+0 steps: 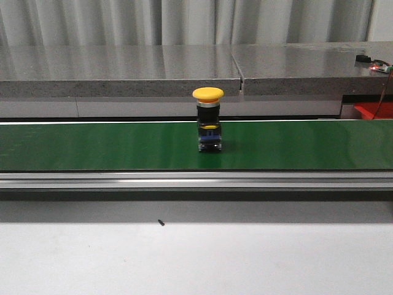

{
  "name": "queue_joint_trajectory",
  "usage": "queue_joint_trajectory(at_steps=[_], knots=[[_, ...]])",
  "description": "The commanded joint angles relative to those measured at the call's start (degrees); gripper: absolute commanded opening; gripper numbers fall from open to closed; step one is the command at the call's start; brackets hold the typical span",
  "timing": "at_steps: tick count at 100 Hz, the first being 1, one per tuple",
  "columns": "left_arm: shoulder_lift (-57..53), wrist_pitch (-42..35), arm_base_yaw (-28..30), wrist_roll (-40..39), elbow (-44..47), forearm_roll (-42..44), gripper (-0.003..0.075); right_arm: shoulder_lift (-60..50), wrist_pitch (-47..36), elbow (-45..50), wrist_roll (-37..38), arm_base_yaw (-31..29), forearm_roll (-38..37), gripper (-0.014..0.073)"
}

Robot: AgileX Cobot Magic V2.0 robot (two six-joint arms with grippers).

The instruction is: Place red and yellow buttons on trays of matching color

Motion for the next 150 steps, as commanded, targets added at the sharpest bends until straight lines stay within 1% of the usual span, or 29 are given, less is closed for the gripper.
queue_joint_trajectory(at_steps=[1,14,28,35,52,68,92,104,127,150], knots=[[0.3,-3.5,-0.5,-0.6,-1.5,-1.6,-0.0020,-1.7,1.0,-2.8,0.0,-0.3,0.8,0.0610],[0.3,-3.5,-0.5,-0.6,-1.5,-1.6,-0.0020,-4.1,2.2,-3.2,0.0,-0.3,1.3,0.0610],[0.3,-3.5,-0.5,-0.6,-1.5,-1.6,-0.0020,-9.4,3.8,-3.2,0.0,-0.2,2.4,0.0610],[0.3,-3.5,-0.5,-0.6,-1.5,-1.6,-0.0020,-12.4,5.0,-3.2,0.0,0.8,2.7,0.0610],[0.3,-3.5,-0.5,-0.6,-1.5,-1.6,-0.0020,-18.2,7.1,-3.2,-0.2,6.6,2.7,0.0610],[0.3,-3.5,-0.5,-0.6,-1.5,-1.6,-0.0020,-19.2,10.0,-5.2,-0.7,14.3,2.6,0.0601],[0.3,-3.5,-0.5,-0.6,-1.5,-1.6,-0.0020,-17.6,10.0,-10.8,-0.7,25.5,2.6,0.0599],[0.3,-3.5,-0.5,-0.6,-1.5,-1.6,-0.0020,-15.2,10.0,-13.3,-0.7,29.2,2.3,0.0599],[0.3,-3.5,-0.5,-0.6,-1.5,-1.6,-0.0020,-7.9,10.5,-17.5,-0.7,37.3,-1.1,0.0599],[0.3,-3.5,-0.5,-0.6,-1.5,-1.6,-0.0020,-1.5,9.6,-21.1,-0.7,42.9,-1.2,0.0599]])
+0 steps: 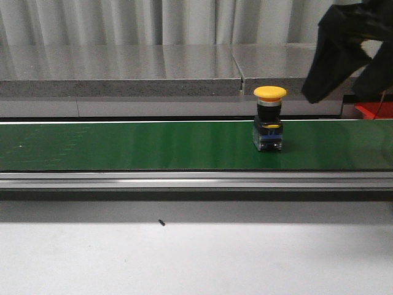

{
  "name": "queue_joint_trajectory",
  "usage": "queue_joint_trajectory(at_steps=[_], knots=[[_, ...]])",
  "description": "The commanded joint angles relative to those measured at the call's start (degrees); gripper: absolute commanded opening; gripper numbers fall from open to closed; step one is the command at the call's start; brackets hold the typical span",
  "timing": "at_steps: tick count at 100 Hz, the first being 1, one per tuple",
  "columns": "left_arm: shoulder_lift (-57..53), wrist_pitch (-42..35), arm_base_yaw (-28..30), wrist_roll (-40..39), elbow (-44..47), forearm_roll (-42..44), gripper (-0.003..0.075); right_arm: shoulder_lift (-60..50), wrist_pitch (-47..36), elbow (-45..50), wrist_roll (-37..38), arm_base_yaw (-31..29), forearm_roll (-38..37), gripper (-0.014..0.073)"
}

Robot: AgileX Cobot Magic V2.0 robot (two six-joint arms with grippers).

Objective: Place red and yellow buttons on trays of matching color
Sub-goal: 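Lower the right gripper onto the second yellow button and grasp it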

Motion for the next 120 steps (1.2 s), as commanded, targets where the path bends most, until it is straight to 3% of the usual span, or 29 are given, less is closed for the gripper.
queue_joint_trajectory(at_steps=[1,58,98,120], knots=[[0.3,-3.5,-0.5,-0.6,-1.5,-1.6,-0.0020,0.7,-2.7,-3.2,-0.8,1.7,0.3,0.0599],[0.3,-3.5,-0.5,-0.6,-1.5,-1.6,-0.0020,8.1,-3.9,-9.3,-0.8,2.8,0.4,0.0588],[0.3,-3.5,-0.5,-0.6,-1.5,-1.6,-0.0020,8.8,-5.7,-9.3,-0.7,2.8,0.3,0.0290],[0.3,-3.5,-0.5,-0.6,-1.5,-1.6,-0.0020,8.6,-5.6,-9.3,-0.2,2.3,0.3,0.0216]])
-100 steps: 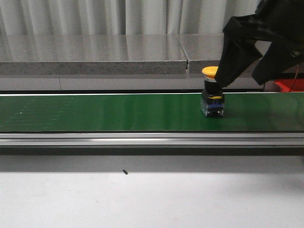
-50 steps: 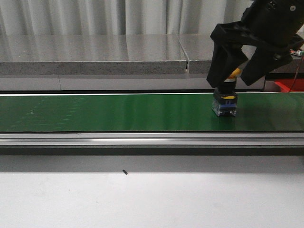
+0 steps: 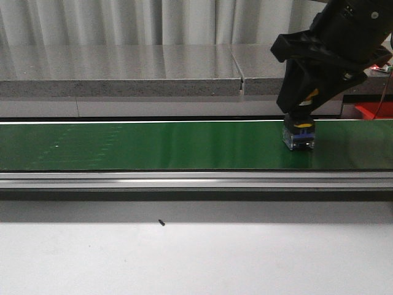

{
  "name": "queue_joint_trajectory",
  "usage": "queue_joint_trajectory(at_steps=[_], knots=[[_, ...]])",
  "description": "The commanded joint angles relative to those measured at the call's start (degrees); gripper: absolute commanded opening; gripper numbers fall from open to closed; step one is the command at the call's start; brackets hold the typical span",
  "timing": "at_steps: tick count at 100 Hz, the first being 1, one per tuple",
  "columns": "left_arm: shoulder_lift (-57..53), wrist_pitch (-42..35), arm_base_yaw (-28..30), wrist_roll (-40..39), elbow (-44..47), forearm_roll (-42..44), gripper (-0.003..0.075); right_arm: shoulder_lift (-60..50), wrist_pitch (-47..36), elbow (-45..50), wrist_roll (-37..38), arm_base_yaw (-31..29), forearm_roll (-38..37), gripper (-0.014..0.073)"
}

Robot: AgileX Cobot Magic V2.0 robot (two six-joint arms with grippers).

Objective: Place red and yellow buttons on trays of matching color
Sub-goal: 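Lower the right gripper onto the second yellow button and grasp it, then carry the yellow button with the right gripper into the yellow tray and release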

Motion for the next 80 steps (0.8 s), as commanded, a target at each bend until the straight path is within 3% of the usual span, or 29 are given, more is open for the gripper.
queue_joint_trajectory(at_steps=[1,20,43,62,80], knots=[[0.3,-3.5,-0.5,-0.6,-1.5,-1.6,-0.0020,-2.4,-2.4,-1.9,0.0,-0.4,0.6,0.0216],[0.3,-3.5,-0.5,-0.6,-1.5,-1.6,-0.0020,-5.1,0.9,-1.9,1.3,-3.4,0.5,0.0216],[0.3,-3.5,-0.5,-0.6,-1.5,-1.6,-0.0020,-12.8,10.5,-1.9,3.2,-12.0,0.6,0.0216],[0.3,-3.5,-0.5,-0.6,-1.5,-1.6,-0.0020,-20.8,14.5,-1.7,3.2,-23.3,0.6,0.0216],[0.3,-3.5,-0.5,-0.6,-1.5,-1.6,-0.0020,-25.2,15.9,-0.6,2.8,-38.5,0.2,0.0216]])
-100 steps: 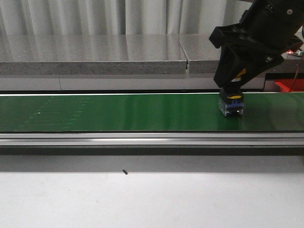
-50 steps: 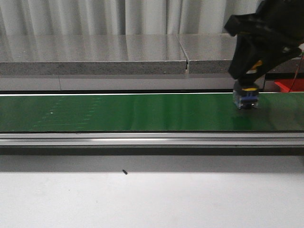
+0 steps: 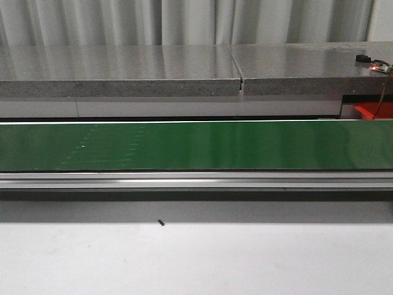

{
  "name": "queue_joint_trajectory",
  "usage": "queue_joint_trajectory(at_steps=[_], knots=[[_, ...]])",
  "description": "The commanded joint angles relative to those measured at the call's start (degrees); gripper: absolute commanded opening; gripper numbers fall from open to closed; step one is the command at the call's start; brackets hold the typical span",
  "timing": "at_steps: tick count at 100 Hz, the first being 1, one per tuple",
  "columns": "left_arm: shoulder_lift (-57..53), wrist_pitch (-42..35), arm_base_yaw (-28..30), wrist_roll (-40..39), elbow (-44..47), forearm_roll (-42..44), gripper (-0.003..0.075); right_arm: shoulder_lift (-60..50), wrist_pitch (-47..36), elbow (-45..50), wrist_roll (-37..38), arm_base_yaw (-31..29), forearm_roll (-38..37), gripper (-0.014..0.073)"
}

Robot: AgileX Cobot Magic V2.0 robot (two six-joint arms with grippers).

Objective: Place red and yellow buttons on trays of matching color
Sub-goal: 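Carry the yellow button with the right gripper into the yellow tray and release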

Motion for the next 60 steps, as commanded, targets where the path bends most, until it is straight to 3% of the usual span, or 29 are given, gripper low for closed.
queue_joint_trajectory(at_steps=[1,20,60], knots=[[0.3,-3.5,-0.5,-0.6,-1.5,-1.6,-0.0020,-2.7,-1.0,-0.7,-0.5,-8.3,0.4,0.0216],[0.3,-3.5,-0.5,-0.6,-1.5,-1.6,-0.0020,-1.3,-5.6,3.3,-0.9,-20.6,2.9,0.0216],[0.3,-3.5,-0.5,-0.6,-1.5,-1.6,-0.0020,8.1,-9.8,8.4,-1.1,-21.8,1.4,0.0216]])
